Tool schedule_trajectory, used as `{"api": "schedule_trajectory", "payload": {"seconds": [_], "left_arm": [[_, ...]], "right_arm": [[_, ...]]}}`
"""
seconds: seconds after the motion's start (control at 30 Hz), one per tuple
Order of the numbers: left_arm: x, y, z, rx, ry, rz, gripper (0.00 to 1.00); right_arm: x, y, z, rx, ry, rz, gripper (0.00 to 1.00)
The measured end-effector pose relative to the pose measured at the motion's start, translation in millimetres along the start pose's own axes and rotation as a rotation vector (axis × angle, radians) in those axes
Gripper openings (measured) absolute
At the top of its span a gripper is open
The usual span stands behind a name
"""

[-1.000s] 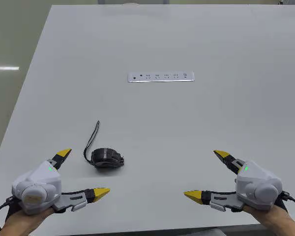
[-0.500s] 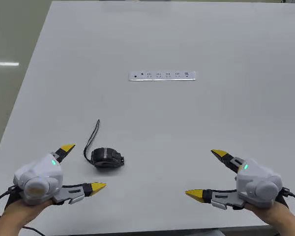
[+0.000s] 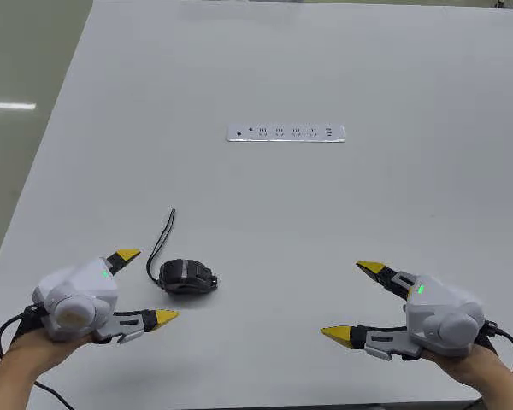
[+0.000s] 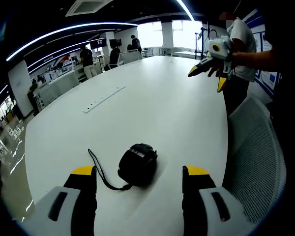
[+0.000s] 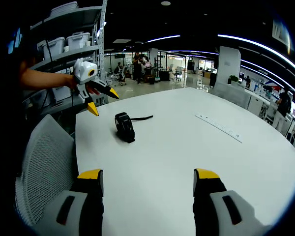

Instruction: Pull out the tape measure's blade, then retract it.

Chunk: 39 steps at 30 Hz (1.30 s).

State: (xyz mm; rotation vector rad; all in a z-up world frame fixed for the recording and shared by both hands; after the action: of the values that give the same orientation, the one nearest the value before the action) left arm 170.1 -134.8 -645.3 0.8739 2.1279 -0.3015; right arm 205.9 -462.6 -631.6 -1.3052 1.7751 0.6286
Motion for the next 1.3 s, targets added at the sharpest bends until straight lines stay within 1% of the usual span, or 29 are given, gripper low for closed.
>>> {"api": "schedule_trajectory", "payload": {"seconds": [0.07,0.13,0.23,0.33,0.4,0.57,0.67,0.87,0.97,1.1,1.23,1.3], "left_arm": [[0.3,-0.4,3.5,0.023,0.014,0.012,0.66],[1.6,-0.1,8.3,0.034,0.038,0.026,0.63],[0.2,0.4,14.5,0.043,0.046,0.042,0.63],[-2.7,1.2,20.0,0.054,0.049,0.04,0.63],[-3.1,0.3,24.0,0.08,0.057,0.023,0.63],[-2.8,2.3,30.1,0.094,0.091,0.07,0.61],[-3.5,4.7,32.5,0.102,0.102,0.079,0.6],[-0.7,10.1,39.1,0.114,0.136,0.116,0.57],[2.2,12.5,43.7,0.13,0.173,0.163,0.54],[1.7,13.7,48.6,0.15,0.176,0.164,0.52],[4.7,15.9,54.4,0.162,0.194,0.184,0.51],[5.9,16.6,56.7,0.17,0.201,0.193,0.5]], "right_arm": [[-0.7,-0.4,2.2,-0.008,0.007,-0.013,0.74],[-1.3,-1.3,4.5,-0.019,0.012,-0.025,0.72],[-2.1,-4.6,7.7,-0.027,0.012,-0.029,0.72],[-2.5,-7.0,11.3,-0.037,0.016,-0.039,0.7],[-2.1,-8.3,13.8,-0.045,0.023,-0.046,0.7],[-3.0,-10.6,19.1,-0.063,0.024,-0.054,0.69],[-3.0,-11.5,23.3,-0.076,0.028,-0.058,0.69],[-5.1,-10.6,32.5,-0.101,0.028,-0.077,0.66],[-5.5,-10.2,39.2,-0.12,0.03,-0.086,0.65],[-5.5,-11.1,46.4,-0.136,0.035,-0.093,0.64],[-5.4,-12.5,54.2,-0.151,0.036,-0.098,0.61],[-5.5,-12.6,58.2,-0.166,0.038,-0.095,0.59]]}}
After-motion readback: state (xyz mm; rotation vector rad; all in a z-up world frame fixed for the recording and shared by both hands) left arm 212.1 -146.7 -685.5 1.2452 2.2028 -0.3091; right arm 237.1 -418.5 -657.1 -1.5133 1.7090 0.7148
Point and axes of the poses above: the centre of the closed fingertips' face, and the gripper's own axes: z roughly forward along the fingers, y roughly to its left, x roughly out of its underside, the point moved 5 cm from there along -z, roughly backward along the fingers, and after that the axes turned 4 degrees about -z, right-handed, at the moved point
